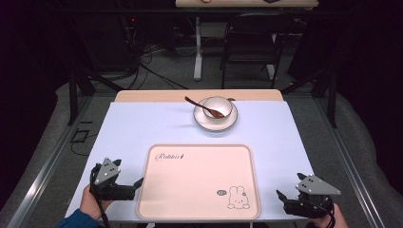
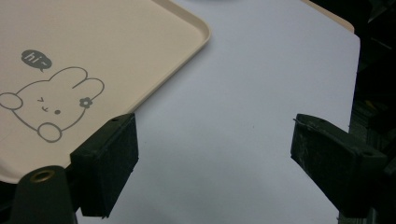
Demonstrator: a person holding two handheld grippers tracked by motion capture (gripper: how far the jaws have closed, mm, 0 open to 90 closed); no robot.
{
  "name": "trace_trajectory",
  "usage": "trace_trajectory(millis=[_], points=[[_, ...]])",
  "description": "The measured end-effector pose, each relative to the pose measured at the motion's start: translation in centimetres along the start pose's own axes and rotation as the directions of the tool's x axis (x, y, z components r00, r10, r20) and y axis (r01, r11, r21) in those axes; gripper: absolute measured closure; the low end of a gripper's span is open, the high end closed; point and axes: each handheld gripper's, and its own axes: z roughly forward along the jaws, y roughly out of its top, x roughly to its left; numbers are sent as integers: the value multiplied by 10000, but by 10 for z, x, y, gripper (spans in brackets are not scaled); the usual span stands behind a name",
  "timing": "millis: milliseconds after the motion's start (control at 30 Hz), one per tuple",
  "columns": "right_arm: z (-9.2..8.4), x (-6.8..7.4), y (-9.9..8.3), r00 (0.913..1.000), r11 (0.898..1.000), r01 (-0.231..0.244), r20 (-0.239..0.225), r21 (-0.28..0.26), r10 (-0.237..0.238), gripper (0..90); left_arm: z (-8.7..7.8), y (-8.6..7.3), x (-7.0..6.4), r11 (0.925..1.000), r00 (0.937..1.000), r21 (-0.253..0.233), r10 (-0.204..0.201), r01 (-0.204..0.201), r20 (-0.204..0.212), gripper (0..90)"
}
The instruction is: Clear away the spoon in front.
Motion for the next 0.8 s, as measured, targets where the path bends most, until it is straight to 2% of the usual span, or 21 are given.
trace_trajectory(millis=[267, 800], points=[[1, 0, 0, 10000, 10000, -44, -25, 42, 44, 143, 3, 1, 1, 9998, 9999, 213, 7, -11, 147, 3], [0, 0, 0, 10000, 10000, 1, -51, 24, 0, 143, 4, 5, 6, 9994, 9996, -194, -288, 288, -20, 2]])
